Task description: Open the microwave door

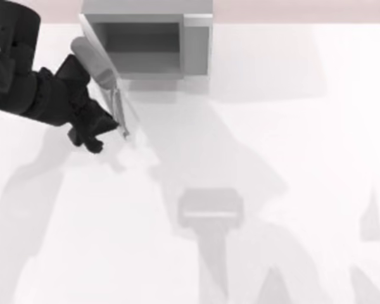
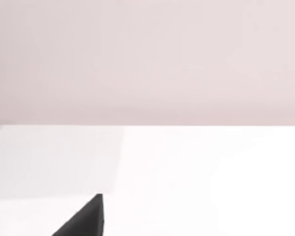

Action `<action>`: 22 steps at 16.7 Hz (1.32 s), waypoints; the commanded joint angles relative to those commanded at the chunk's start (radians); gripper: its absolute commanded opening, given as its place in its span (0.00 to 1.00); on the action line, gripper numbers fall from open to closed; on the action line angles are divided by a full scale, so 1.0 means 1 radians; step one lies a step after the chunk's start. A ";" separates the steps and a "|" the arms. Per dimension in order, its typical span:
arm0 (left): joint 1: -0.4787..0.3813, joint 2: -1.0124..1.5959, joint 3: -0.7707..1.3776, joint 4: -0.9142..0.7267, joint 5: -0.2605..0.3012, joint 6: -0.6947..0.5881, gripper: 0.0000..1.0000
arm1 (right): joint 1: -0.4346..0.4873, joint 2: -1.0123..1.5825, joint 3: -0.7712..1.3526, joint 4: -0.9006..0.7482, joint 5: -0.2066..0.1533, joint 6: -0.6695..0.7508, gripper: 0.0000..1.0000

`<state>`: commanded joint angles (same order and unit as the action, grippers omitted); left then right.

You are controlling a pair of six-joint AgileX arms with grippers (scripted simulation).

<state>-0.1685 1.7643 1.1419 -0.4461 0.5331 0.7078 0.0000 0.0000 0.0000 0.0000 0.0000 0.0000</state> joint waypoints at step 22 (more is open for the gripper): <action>0.007 0.003 0.002 -0.011 0.007 0.016 0.00 | 0.000 0.000 0.000 0.000 0.000 0.000 1.00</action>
<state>-0.1612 1.7673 1.1439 -0.4573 0.5403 0.7243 0.0000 0.0000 0.0000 0.0000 0.0000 0.0000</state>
